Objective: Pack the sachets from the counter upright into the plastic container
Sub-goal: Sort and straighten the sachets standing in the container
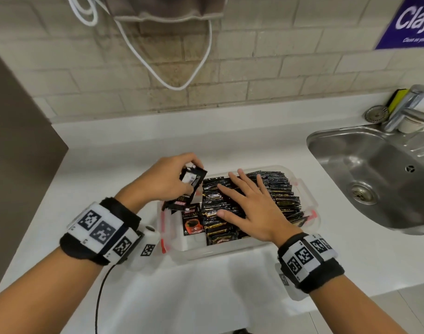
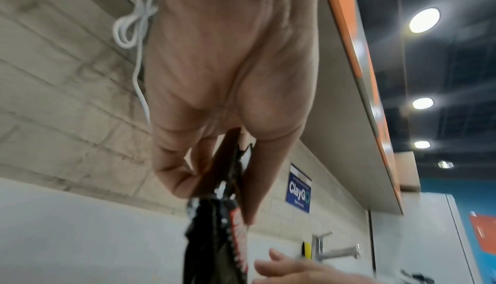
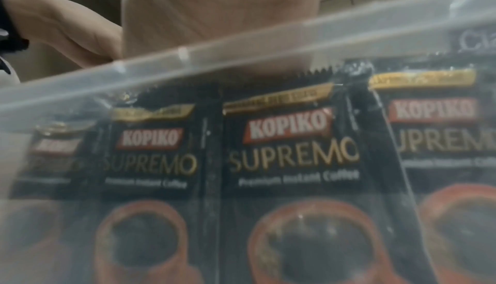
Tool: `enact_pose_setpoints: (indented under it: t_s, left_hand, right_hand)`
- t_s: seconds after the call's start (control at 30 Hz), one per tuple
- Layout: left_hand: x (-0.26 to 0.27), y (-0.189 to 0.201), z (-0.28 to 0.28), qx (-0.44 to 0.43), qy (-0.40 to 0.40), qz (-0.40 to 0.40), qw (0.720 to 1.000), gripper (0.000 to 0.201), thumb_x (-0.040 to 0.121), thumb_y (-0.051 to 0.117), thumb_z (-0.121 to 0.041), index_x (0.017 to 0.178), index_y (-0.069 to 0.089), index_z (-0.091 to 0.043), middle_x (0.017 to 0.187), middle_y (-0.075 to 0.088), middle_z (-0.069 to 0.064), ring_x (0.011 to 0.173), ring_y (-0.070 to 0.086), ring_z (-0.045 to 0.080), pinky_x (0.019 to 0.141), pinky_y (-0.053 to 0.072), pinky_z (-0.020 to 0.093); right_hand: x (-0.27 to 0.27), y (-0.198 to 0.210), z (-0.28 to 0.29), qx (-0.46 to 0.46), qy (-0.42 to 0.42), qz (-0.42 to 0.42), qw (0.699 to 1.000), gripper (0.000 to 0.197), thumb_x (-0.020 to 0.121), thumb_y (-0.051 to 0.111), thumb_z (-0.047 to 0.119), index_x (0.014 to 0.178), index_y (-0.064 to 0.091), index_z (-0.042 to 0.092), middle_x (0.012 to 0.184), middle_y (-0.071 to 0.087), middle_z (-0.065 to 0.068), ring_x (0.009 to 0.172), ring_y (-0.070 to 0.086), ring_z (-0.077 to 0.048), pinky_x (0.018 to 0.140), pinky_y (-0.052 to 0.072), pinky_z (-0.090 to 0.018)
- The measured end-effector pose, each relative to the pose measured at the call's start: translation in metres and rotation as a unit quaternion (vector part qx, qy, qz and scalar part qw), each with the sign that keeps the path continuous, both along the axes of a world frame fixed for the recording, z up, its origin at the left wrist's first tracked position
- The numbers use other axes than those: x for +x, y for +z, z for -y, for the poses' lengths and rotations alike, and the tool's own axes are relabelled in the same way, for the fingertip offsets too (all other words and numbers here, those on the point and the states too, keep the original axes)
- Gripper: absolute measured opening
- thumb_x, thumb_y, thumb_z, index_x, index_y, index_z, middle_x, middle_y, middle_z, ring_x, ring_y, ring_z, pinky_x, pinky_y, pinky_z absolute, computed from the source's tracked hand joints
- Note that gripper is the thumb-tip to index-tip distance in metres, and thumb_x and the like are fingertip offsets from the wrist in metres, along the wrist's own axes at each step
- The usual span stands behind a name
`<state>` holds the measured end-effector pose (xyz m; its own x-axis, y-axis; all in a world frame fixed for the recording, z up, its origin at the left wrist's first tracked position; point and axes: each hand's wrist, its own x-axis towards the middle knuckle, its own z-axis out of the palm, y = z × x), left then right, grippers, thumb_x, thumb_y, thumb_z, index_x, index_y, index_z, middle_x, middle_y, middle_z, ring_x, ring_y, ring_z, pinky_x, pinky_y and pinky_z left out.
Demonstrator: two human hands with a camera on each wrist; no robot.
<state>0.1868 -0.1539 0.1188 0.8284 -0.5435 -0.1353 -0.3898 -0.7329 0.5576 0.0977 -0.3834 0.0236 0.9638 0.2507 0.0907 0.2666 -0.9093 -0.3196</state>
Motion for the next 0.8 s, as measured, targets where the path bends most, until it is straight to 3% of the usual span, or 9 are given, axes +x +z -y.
enact_pose_setpoints:
  t_s: [0.07,0.13,0.23,0.3,0.37,0.43,0.57,0.73,0.8]
  left_hand:
    - [0.0,0.014,-0.002,-0.096,-0.001,-0.013,0.995,0.049,0.08,0.08,-0.011,0.111,0.06,-0.043,0.103,0.066,-0.011,0.076,0.067,0.008,0.061,0.055,0.021]
    - [-0.001,0.023,0.0,-0.204,-0.016,-0.053,0.977,0.052,0.08,0.081,-0.006,0.113,0.062,-0.041,0.109,0.069,-0.007,0.091,0.07,0.01,0.076,0.061,0.033]
    - [-0.008,0.024,0.015,-0.317,-0.057,-0.098,0.942,0.05,0.082,0.079,-0.003,0.122,0.062,-0.029,0.115,0.069,0.003,0.105,0.068,0.021,0.086,0.059,0.037]
    - [-0.014,0.018,0.028,-0.355,-0.068,-0.115,0.925,0.048,0.084,0.075,0.0,0.123,0.062,-0.025,0.117,0.069,0.005,0.106,0.068,0.023,0.089,0.057,0.035]
    - [-0.019,0.011,0.042,-0.363,-0.062,-0.105,0.924,0.047,0.087,0.072,0.002,0.125,0.063,-0.024,0.12,0.068,0.0,0.109,0.067,0.022,0.094,0.056,0.04]
    - [-0.02,0.004,0.051,-0.348,-0.059,-0.079,0.932,0.046,0.09,0.07,-0.002,0.129,0.063,-0.026,0.121,0.067,-0.002,0.11,0.066,0.02,0.098,0.054,0.044]
    - [-0.016,-0.003,0.06,-0.273,-0.043,-0.001,0.961,0.047,0.089,0.074,-0.019,0.132,0.063,-0.034,0.112,0.054,0.005,0.105,0.057,0.017,0.098,0.048,0.034]
    - [-0.011,-0.004,0.065,-0.34,-0.036,-0.049,0.939,0.04,0.087,0.076,-0.012,0.125,0.069,-0.025,0.116,0.071,-0.002,0.105,0.068,0.018,0.093,0.057,0.044]
    - [-0.008,-0.006,0.068,-0.358,-0.038,-0.053,0.932,0.037,0.088,0.075,-0.009,0.12,0.07,-0.026,0.114,0.073,-0.006,0.101,0.07,0.014,0.087,0.059,0.04]
  right_hand:
    - [-0.001,0.011,-0.002,0.089,-0.005,0.013,0.996,0.078,0.092,0.029,0.078,0.156,0.03,0.034,0.167,0.018,0.004,0.154,-0.006,-0.008,0.126,0.001,-0.049]
    - [0.0,0.027,-0.006,0.247,-0.014,-0.038,0.968,0.083,0.087,0.042,0.079,0.156,0.028,0.036,0.164,0.027,0.007,0.153,0.015,-0.006,0.124,0.019,-0.043]
    - [0.005,0.048,-0.01,0.542,0.001,-0.142,0.828,0.083,0.082,0.075,0.046,0.153,0.031,0.034,0.148,0.051,0.0,0.132,0.055,-0.018,0.108,0.046,-0.041]
    - [0.007,0.055,-0.012,0.639,0.014,-0.182,0.747,0.071,0.085,0.075,0.019,0.147,0.039,0.027,0.138,0.059,-0.008,0.121,0.063,-0.03,0.096,0.054,-0.05]
    - [0.008,0.056,-0.013,0.679,0.03,-0.197,0.707,0.056,0.09,0.066,0.002,0.14,0.046,0.02,0.133,0.063,-0.011,0.116,0.065,-0.035,0.085,0.059,-0.05]
    - [0.007,0.054,-0.01,0.697,0.023,-0.196,0.689,0.049,0.092,0.063,-0.004,0.135,0.051,0.015,0.128,0.066,-0.011,0.111,0.067,-0.034,0.077,0.061,-0.045]
    - [0.001,0.048,0.003,0.705,-0.008,-0.186,0.684,0.05,0.086,0.071,0.005,0.132,0.056,0.018,0.124,0.068,-0.011,0.108,0.068,-0.033,0.069,0.063,-0.041]
    - [-0.005,0.04,0.019,0.74,-0.029,-0.178,0.648,0.046,0.094,0.067,0.021,0.137,0.054,0.021,0.133,0.061,-0.016,0.112,0.066,-0.035,0.069,0.06,-0.04]
    - [-0.006,0.039,0.023,0.747,-0.038,-0.174,0.641,0.044,0.096,0.065,0.024,0.138,0.054,0.021,0.137,0.06,-0.015,0.116,0.064,-0.037,0.07,0.06,-0.041]
